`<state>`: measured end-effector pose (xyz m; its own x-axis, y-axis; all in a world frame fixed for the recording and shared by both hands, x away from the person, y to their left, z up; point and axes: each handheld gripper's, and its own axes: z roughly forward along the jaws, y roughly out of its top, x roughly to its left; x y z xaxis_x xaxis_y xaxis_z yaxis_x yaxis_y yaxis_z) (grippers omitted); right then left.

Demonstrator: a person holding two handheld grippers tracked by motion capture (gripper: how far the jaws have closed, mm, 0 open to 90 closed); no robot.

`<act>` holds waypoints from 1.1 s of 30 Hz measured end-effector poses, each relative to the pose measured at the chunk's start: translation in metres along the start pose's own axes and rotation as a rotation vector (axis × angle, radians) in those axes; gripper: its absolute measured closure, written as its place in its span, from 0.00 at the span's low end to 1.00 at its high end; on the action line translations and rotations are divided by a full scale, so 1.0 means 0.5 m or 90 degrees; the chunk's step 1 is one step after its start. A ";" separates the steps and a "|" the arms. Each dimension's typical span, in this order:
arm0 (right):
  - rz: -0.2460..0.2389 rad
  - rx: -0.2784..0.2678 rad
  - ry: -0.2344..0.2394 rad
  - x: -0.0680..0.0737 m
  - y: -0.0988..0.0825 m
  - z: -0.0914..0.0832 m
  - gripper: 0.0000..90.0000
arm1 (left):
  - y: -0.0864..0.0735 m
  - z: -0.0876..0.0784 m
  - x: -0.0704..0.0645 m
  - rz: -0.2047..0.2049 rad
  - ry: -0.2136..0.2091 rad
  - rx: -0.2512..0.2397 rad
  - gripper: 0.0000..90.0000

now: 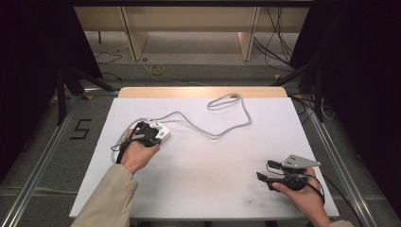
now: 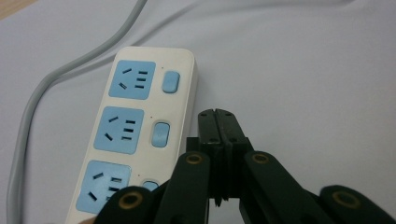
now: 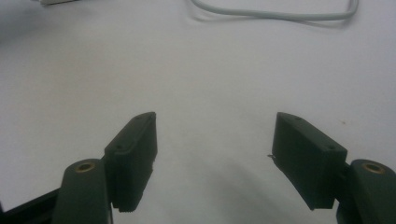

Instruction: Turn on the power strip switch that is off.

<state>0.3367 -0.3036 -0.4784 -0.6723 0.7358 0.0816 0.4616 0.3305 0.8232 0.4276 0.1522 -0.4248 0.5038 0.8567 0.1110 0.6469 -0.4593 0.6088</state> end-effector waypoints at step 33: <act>-0.005 0.004 0.000 0.002 0.000 0.001 0.35 | 0.043 0.031 0.031 0.001 0.014 0.030 1.00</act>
<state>0.3365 -0.3027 -0.4786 -0.6763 0.7328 0.0752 0.4601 0.3405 0.8200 0.4582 0.1517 -0.4223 0.4931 0.8603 0.1291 0.6724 -0.4711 0.5709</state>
